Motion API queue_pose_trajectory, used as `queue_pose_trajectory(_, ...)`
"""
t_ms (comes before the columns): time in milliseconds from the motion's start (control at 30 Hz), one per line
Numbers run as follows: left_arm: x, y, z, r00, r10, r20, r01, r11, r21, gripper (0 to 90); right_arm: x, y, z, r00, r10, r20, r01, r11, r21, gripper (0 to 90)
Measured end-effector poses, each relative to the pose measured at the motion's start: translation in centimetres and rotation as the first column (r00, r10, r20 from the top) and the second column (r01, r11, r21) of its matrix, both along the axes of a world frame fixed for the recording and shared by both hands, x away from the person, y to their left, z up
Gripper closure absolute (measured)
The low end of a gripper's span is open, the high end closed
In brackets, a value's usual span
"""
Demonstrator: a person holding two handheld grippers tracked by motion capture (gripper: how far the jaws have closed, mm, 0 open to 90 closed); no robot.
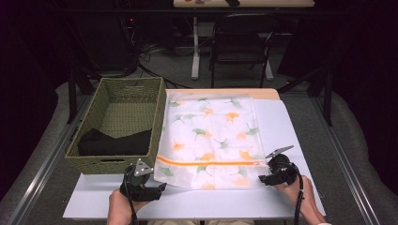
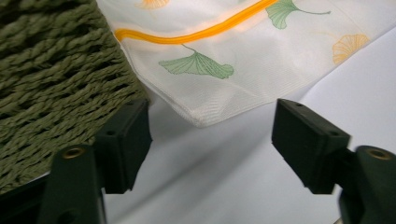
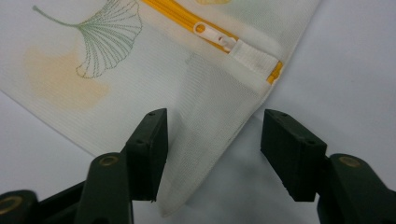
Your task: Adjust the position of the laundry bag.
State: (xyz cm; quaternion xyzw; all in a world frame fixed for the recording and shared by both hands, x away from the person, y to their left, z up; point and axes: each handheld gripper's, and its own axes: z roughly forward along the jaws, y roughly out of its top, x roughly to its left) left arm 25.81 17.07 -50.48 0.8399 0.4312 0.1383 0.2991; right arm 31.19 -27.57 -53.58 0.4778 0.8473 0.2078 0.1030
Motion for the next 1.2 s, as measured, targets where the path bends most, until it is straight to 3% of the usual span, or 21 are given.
queue_pose_trajectory(233,0.3,0.1,-0.2,0.9999,0.01,-0.013,-0.01,1.0,0.001,41.2,-0.1,-0.1,0.1,0.9997,-0.023,0.011,0.023,1.0,-0.008,50.5)
queue_pose_trajectory(367,0.4,0.1,-0.4,0.9995,0.019,-0.023,-0.019,0.9998,0.002,48.3,-0.2,-0.1,0.1,0.9996,-0.023,0.014,0.023,1.0,-0.006,59.8)
queue_pose_trajectory(733,1.2,0.0,-1.3,0.9971,0.007,-0.075,-0.006,0.9999,0.01,73.5,-0.3,-0.1,0.1,0.9998,-0.02,0.001,0.019,0.999,0.049,85.4)
queue_pose_trajectory(933,1.5,0.1,-1.7,0.9944,-0.015,-0.105,0.016,0.9998,0.008,85.1,-0.5,-0.1,0.2,0.9999,-0.015,-0.003,0.016,0.999,0.046,88.3)
queue_pose_trajectory(1200,1.4,-0.2,-2.2,0.9857,-0.067,-0.154,0.072,0.9971,0.026,86.7,-1.0,-0.5,0.4,0.9999,-0.012,-0.01,0.013,0.999,0.046,88.3)
